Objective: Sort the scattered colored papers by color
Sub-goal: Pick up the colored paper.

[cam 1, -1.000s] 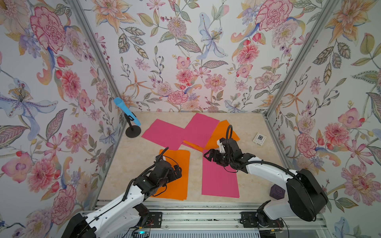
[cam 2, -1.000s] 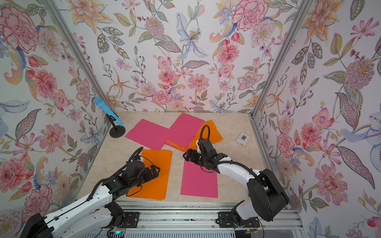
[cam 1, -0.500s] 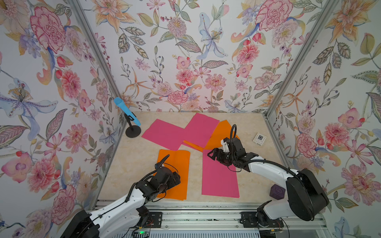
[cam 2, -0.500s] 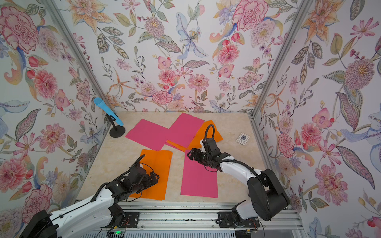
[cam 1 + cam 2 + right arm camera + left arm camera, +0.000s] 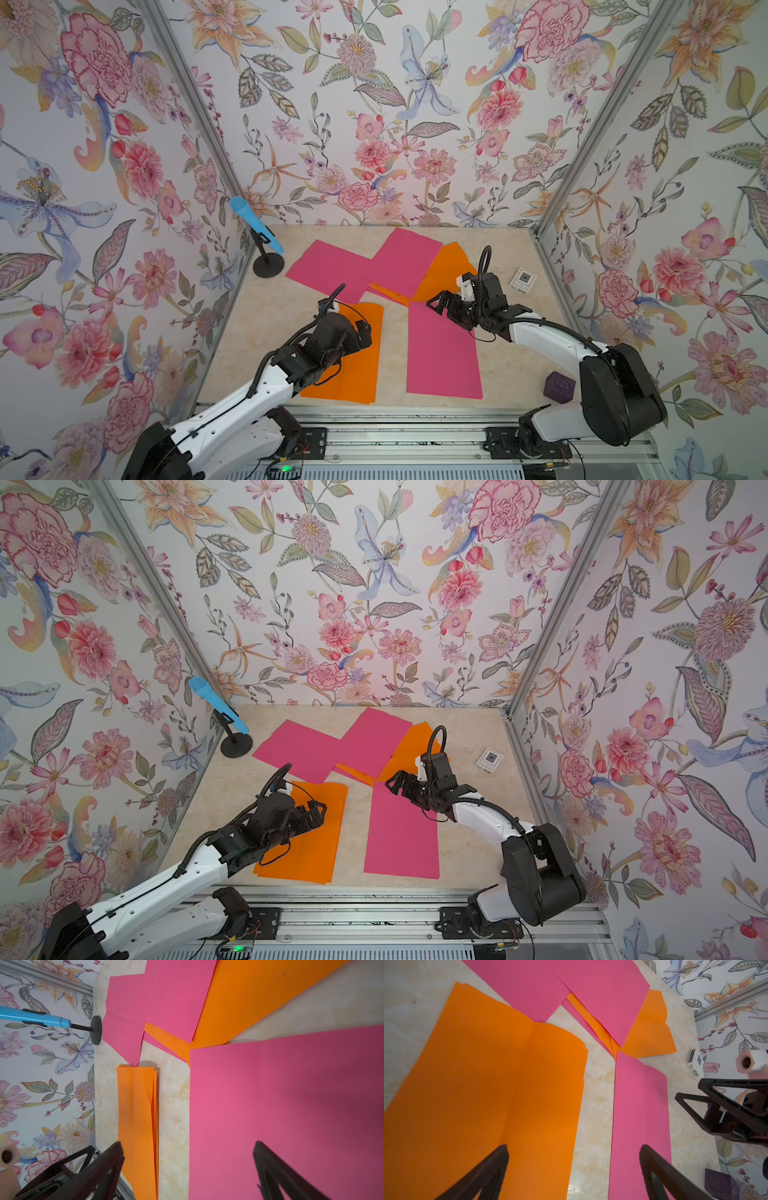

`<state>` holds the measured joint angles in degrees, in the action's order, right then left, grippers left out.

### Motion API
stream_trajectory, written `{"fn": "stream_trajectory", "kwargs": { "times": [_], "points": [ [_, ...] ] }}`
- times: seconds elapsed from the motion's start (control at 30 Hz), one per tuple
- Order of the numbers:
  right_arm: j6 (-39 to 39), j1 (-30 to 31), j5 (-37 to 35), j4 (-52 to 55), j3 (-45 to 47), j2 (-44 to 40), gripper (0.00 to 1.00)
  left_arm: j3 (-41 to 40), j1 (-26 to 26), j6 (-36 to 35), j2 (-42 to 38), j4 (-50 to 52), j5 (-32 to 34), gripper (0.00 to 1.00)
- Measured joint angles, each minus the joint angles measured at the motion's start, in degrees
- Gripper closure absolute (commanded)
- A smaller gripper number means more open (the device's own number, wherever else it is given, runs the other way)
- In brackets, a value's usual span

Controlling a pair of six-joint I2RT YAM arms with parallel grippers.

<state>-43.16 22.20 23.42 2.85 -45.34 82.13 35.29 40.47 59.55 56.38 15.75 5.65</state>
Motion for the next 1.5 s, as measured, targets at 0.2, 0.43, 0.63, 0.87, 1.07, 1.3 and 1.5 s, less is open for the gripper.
{"fn": "stream_trajectory", "kwargs": {
  "times": [0.2, 0.43, 0.63, 0.87, 1.07, 1.3, 1.5],
  "points": [
    [0.09, -5.14, 5.57, -2.40, -3.67, 4.83, 0.00, 5.51, -5.81, -9.42, 11.65, -8.24, 0.55, 0.00],
    [-2.01, -6.56, 9.90, -7.91, -9.97, 15.63, 0.00, 18.99, -11.78, -19.39, 30.73, -17.84, -3.15, 0.00],
    [-4.55, -6.91, 12.22, -10.16, -19.91, 26.62, 0.00, 33.97, -16.76, -27.89, 48.50, -25.00, -10.19, 0.00],
    [-6.67, -7.41, 13.51, -11.61, -27.87, 35.52, 0.03, 51.49, -21.00, -35.52, 65.92, -27.06, -21.29, 0.00],
    [-7.28, -7.45, 13.86, -11.67, -33.20, 40.63, 0.04, 68.70, -21.18, -42.10, 77.22, -22.40, -24.85, 0.00],
    [-8.57, -7.45, 14.58, -12.55, -34.91, 43.63, 0.07, 77.59, -21.86, -43.25, 84.83, -18.95, -28.22, 0.00],
    [-9.64, -7.45, 14.80, -13.81, -36.85, 45.38, 0.08, 80.02, -23.74, -38.36, 89.48, -19.02, -33.05, 0.00]
  ]
}}
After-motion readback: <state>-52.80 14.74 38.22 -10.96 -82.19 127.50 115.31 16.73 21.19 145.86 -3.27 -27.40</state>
